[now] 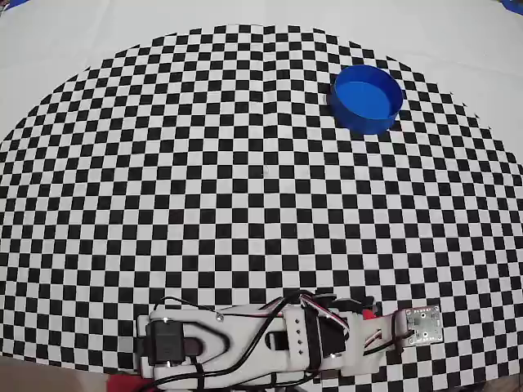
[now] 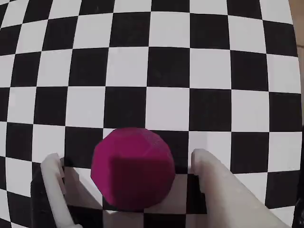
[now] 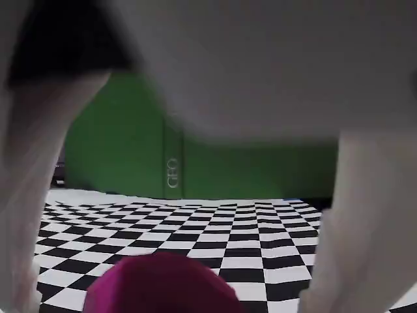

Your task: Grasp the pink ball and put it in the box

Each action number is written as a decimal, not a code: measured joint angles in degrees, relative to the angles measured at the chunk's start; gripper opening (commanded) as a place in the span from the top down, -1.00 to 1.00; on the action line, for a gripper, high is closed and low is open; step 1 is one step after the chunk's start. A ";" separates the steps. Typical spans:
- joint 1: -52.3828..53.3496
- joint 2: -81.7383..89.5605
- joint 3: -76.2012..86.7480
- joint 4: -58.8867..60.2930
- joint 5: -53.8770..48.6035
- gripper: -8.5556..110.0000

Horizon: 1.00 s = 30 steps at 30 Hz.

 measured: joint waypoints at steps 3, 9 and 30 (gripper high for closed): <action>0.00 0.00 0.00 0.00 0.00 0.31; 0.00 0.00 0.00 0.00 0.00 0.32; 0.09 0.44 0.00 -2.64 0.00 0.85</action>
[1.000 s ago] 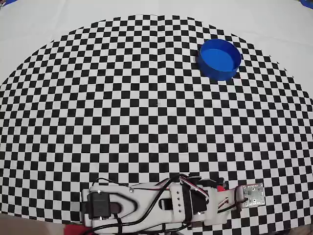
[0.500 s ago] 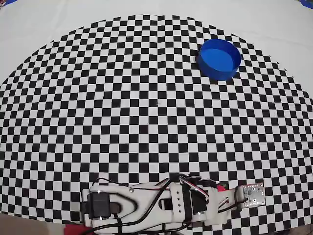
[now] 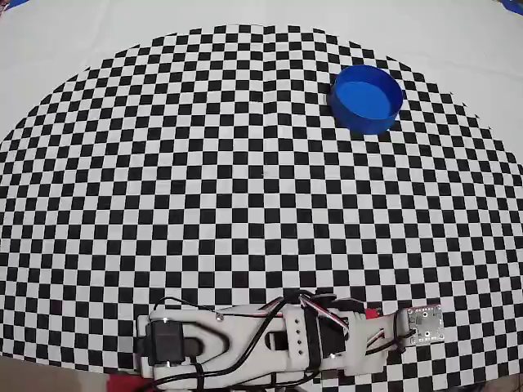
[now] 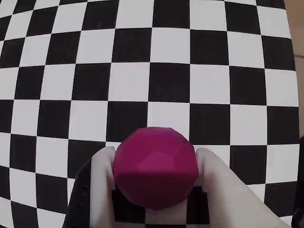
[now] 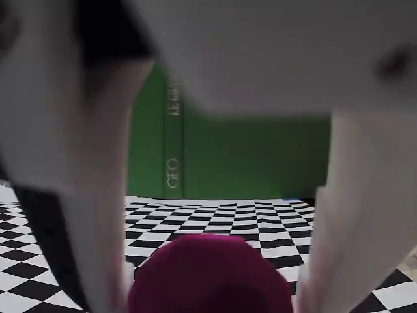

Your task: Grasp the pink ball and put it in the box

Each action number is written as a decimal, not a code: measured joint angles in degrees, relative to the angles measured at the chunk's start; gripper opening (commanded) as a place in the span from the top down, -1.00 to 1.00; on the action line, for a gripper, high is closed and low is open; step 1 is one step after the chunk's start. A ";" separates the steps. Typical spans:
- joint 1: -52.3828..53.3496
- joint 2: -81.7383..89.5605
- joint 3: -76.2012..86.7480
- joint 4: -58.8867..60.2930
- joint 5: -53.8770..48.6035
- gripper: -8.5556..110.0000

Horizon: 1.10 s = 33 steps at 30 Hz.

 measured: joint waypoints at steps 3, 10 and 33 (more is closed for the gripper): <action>0.00 1.93 0.00 -1.41 0.00 0.85; 0.26 2.81 0.00 -9.40 0.00 0.85; 0.26 4.39 0.00 -29.71 0.00 0.85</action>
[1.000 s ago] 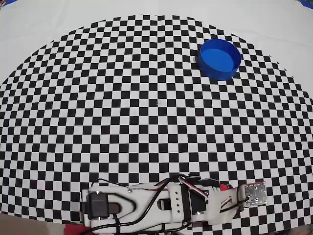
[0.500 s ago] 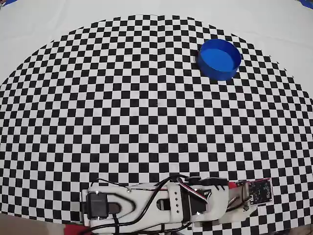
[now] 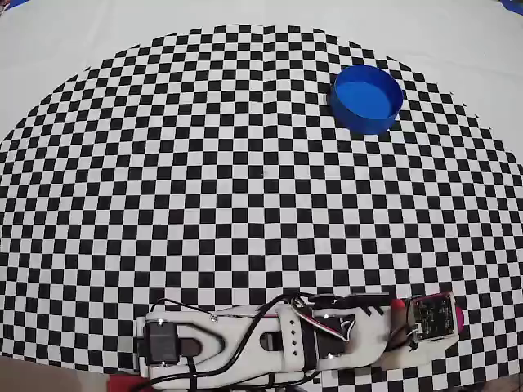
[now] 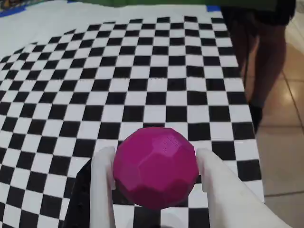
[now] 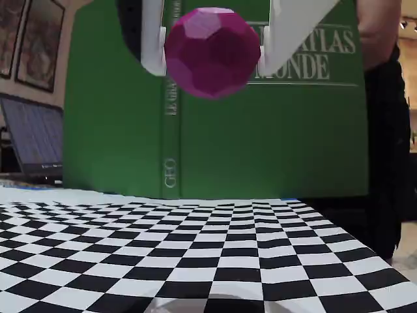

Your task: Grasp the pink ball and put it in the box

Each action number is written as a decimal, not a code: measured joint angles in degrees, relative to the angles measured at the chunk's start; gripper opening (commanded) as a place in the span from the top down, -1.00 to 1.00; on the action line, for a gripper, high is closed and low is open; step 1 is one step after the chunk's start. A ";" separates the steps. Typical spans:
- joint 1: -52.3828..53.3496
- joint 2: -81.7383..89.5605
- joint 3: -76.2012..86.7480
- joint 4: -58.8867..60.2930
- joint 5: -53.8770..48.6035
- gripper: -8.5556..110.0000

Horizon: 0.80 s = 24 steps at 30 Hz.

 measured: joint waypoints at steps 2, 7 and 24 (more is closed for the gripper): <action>0.00 0.00 0.00 -1.41 0.00 0.85; 0.00 0.09 0.00 -3.52 0.00 0.85; -4.22 0.09 0.00 -5.27 0.00 0.85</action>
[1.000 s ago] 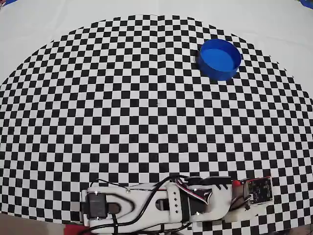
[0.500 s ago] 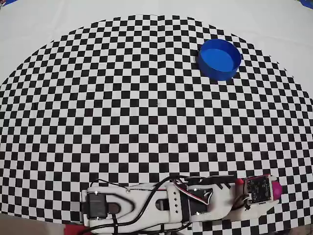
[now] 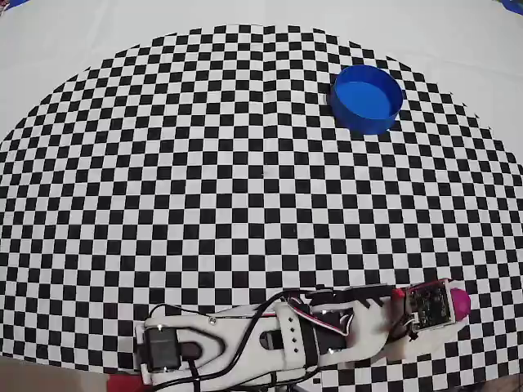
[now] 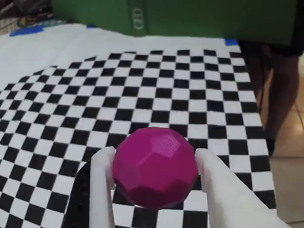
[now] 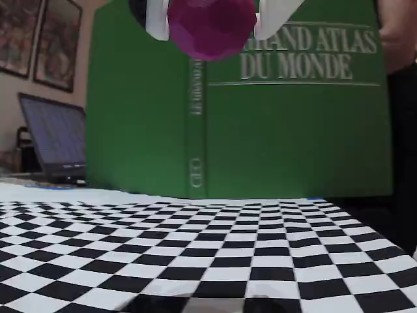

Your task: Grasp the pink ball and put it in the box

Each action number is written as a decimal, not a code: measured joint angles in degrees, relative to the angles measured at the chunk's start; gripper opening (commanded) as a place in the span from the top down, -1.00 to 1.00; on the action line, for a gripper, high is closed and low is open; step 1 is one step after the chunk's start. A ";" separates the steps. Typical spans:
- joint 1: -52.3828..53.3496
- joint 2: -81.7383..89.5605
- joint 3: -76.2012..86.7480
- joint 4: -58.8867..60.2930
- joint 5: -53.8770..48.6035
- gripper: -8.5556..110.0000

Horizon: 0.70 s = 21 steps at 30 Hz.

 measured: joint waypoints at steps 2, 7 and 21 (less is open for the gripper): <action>-1.41 0.00 0.00 -0.26 0.00 0.85; -5.36 1.58 0.00 -0.35 0.00 0.85; -17.40 1.58 0.00 -0.70 0.00 0.85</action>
